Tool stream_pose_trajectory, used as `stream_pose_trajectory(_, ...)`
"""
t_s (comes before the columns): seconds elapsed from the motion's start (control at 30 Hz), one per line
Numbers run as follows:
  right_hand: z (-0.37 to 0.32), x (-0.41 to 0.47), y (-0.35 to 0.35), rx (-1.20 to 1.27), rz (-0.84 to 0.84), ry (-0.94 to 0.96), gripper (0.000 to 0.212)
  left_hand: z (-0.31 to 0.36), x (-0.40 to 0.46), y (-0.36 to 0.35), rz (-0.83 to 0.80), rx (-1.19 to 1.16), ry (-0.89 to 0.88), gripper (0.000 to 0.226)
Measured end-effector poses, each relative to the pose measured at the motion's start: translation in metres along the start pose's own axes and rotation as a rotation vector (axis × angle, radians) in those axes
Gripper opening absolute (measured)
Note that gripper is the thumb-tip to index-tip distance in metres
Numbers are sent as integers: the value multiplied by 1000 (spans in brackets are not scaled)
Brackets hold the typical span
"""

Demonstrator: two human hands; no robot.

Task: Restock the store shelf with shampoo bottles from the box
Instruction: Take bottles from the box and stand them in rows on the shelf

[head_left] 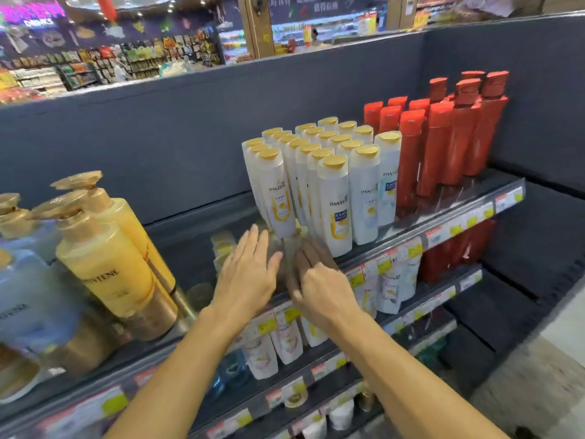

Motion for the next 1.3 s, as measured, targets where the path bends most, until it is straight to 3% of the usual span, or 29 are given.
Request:
stream_pose_trajectory(0.07, -1, -32, 12, -8, 17, 4, 48, 13, -17, 3, -13, -1, -52, 60)
stream_pose_trajectory(0.13, 3, -72, 18, -48, -9, 3, 55, 30, -41, 0, -21, -5, -105, 61)
stream_pose_trajectory(0.33, 45, -237, 41, -137, -143, -307, 65, 117, -167, -63, -141, -54, -376, 66)
stream_pose_trajectory(0.47, 77, -362, 63, -199, -302, -541, 66, 184, -262, -117, -334, -32, -504, 70)
stream_pose_trajectory(0.67, 113, -465, 102, -203, -381, -745, 68, 264, -345, -159, -534, -73, -556, 68)
stream_pose_trajectory(0.83, 156, -530, 109, -184, -387, -819, 61, 323, -383, -207, -605, -71, -592, 66)
stream_pose_trajectory(1.0, 243, -617, 86, -159, -533, -872, 58, 385, -440, -288, -703, -74, -540, 62)
stream_pose_trajectory(1.13, 338, -686, 17, -128, -746, -780, 76, 422, -492, -369, -868, -18, -382, 59)
stream_pose_trajectory(1.23, 378, -718, -28, -83, -838, -707, 60, 439, -537, -441, -1003, -1, -198, 66)
stream_pose_trajectory(1.3, 389, -716, -43, -31, -809, -652, 43, 443, -554, -474, -1036, -62, -36, 69)
Point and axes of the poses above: each hand's wrist, its own x-axis towards the middle knuckle, its own y-axis out of the back of the hand, z = x × y, the point moved 6 cm from there along x, towards the middle knuckle, and after that the axes turned 8 degrees about x, right-handed, at the moved point
